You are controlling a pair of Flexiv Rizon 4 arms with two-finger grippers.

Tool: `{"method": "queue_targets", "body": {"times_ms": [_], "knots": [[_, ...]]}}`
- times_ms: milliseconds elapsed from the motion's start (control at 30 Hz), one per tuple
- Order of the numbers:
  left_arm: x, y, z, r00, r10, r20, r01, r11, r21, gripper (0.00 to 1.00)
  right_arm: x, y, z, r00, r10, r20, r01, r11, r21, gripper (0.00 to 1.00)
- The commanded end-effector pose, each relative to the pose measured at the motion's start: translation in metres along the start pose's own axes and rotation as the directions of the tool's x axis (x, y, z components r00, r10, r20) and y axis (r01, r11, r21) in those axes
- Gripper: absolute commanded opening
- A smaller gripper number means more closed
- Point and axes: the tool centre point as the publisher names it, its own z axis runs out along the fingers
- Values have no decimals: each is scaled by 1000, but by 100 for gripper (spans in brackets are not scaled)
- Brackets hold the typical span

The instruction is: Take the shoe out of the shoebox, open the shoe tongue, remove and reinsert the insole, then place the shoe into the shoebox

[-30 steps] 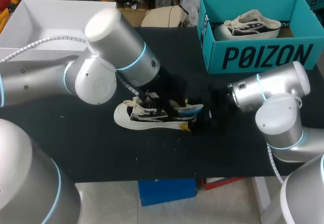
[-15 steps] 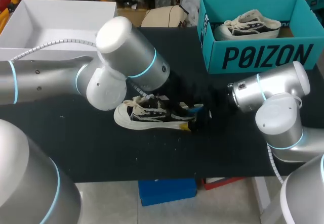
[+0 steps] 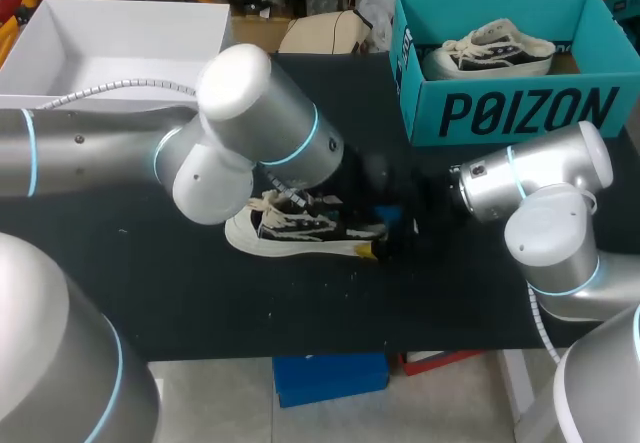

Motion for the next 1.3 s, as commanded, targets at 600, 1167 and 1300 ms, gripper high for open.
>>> {"method": "queue_targets", "body": {"times_ms": [600, 1167, 1300], "knots": [[-6, -123, -168, 991, -60, -122, 115, 850, 515, 0, 1, 0, 1, 1000, 1, -1, -1, 1000, 3, 0], [-25, -169, -228, 992, -42, -119, 114, 696, 709, 0, 1, 0, 1, 1000, 1, -1, -1, 1000, 3, 0], [-25, -169, -228, 992, -42, -119, 114, 696, 709, 0, 1, 0, 1, 1000, 1, -1, -1, 1000, 3, 0]]}}
